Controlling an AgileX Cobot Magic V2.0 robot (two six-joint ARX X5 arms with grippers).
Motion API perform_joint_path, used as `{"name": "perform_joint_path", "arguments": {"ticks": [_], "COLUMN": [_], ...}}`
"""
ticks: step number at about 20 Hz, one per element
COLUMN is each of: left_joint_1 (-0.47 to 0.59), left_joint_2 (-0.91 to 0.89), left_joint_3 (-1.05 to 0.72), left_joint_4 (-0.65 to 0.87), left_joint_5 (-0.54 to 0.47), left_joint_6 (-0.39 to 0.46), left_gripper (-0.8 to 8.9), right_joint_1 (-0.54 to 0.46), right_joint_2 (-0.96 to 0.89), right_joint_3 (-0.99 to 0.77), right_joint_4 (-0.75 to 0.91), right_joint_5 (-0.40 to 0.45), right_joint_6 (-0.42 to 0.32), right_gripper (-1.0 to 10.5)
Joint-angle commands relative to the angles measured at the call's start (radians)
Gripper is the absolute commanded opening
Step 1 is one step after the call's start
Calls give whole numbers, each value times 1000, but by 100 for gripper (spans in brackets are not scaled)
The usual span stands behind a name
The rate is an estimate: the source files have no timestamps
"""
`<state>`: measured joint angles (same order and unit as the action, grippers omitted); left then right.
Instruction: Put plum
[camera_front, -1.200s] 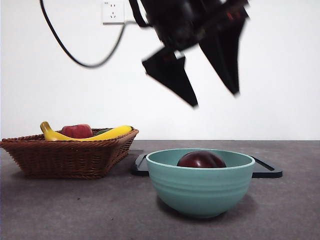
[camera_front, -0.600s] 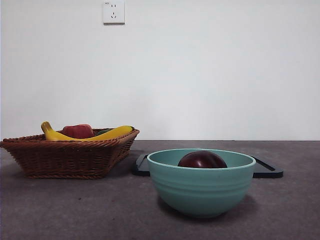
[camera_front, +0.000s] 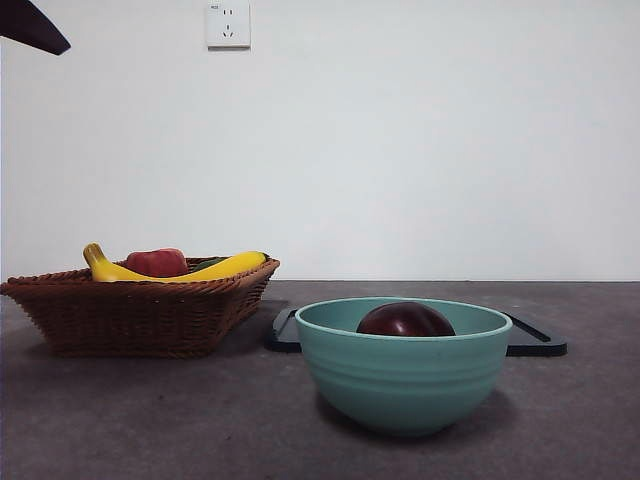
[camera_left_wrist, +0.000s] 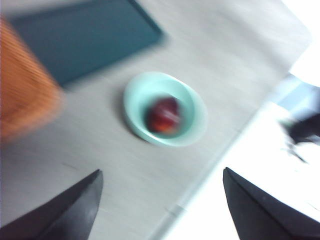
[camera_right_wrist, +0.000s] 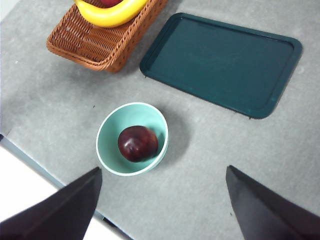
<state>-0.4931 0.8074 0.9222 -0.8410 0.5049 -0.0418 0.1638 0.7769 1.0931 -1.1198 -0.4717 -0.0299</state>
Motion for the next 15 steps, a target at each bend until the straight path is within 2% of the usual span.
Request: {"name": "perform_joint_path", "arguments": {"ticks": [1, 9, 12, 15], "left_joint_1": [-6, -6, -6, -6], "left_joint_2": [-6, -11, -11, -11], "left_joint_3": [8, 8, 8, 8], "left_joint_4": [-16, -28, -27, -27], "left_joint_5": [39, 39, 39, 39], "left_joint_6": [-3, -2, -2, -2], "left_gripper": [374, 374, 374, 374], "right_joint_1": [5, 6, 29, 94], "right_joint_2": [6, 7, 10, 54], "right_joint_3": [18, -73, -187, -298], "right_joint_4": [-10, -1, 133, 284], "right_joint_5": [-3, -60, -62, -55], "right_joint_6": [-4, 17, 118, 208], "right_gripper": [398, 397, 397, 396]}}
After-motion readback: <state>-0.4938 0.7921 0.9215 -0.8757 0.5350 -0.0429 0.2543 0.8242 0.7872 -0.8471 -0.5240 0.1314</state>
